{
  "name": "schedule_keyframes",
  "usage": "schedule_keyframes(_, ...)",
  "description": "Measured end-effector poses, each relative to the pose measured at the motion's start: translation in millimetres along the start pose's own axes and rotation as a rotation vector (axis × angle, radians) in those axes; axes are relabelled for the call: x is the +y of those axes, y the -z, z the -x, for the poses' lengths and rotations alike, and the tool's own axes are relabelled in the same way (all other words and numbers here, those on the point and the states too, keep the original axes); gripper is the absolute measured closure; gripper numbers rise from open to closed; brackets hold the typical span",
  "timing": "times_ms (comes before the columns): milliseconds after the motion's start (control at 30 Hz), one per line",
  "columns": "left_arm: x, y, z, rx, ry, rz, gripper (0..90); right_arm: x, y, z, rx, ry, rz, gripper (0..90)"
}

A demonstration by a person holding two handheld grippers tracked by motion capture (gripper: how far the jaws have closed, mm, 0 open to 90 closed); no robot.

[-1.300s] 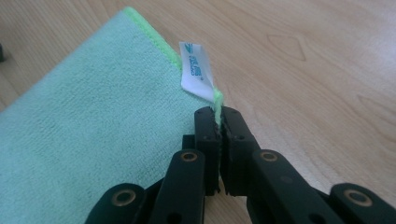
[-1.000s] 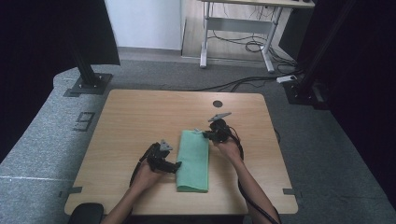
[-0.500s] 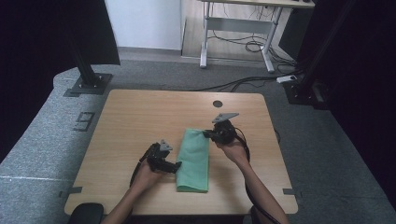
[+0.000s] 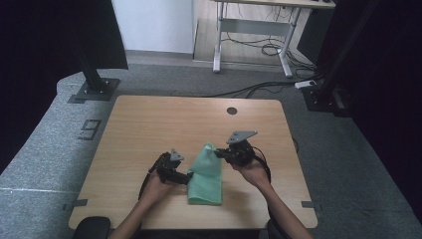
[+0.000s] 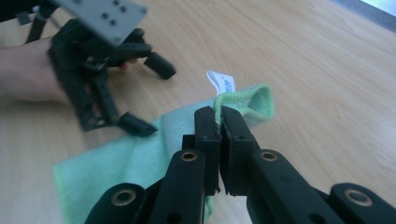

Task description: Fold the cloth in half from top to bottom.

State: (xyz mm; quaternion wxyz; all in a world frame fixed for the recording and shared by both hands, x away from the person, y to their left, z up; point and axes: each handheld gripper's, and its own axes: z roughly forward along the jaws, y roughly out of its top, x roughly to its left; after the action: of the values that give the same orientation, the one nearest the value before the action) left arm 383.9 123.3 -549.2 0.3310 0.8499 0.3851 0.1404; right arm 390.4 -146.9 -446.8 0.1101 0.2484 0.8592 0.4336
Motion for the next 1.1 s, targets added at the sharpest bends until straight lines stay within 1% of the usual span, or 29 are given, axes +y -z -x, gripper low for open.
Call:
schedule_keyframes(167,1.3,-0.6,-1.4,0.009,0.006,-0.005,3.5,-8.9,3.6,-11.1,0.022,0.02,-0.011,85.8)
schedule_keyframes(333,1.5,-0.8,-1.7,0.009,0.009,-0.005,3.4,-24.0,0.6,-20.3,0.043,0.031,-0.036,85.8)
schedule_keyframes(367,1.5,-0.8,-1.7,0.009,0.009,-0.005,3.4,-24.0,0.6,-20.3,0.043,0.031,-0.036,85.8)
schedule_keyframes(400,1.5,-0.9,-1.7,0.009,0.009,-0.004,3.4,-31.0,-2.1,-22.7,0.051,0.021,-0.047,85.8)
schedule_keyframes(567,1.4,-0.9,-1.7,0.009,0.009,-0.003,3.4,-48.6,-11.2,-27.5,0.081,0.006,-0.072,85.7)
schedule_keyframes(800,1.1,-0.8,-1.9,0.008,0.008,-0.002,3.5,-66.1,-19.8,-34.2,0.11,-0.01,-0.108,85.4)
schedule_keyframes(967,1.2,-0.6,-2.4,0.003,0.007,-0.001,3.5,-77.4,-22.7,-39.0,0.1,-0.009,-0.142,84.8)
schedule_keyframes(1100,1.5,0.6,-4.2,-0.011,0.005,-0.001,4.4,-84.7,-23.3,-39.3,0.098,-0.039,-0.144,84.2)
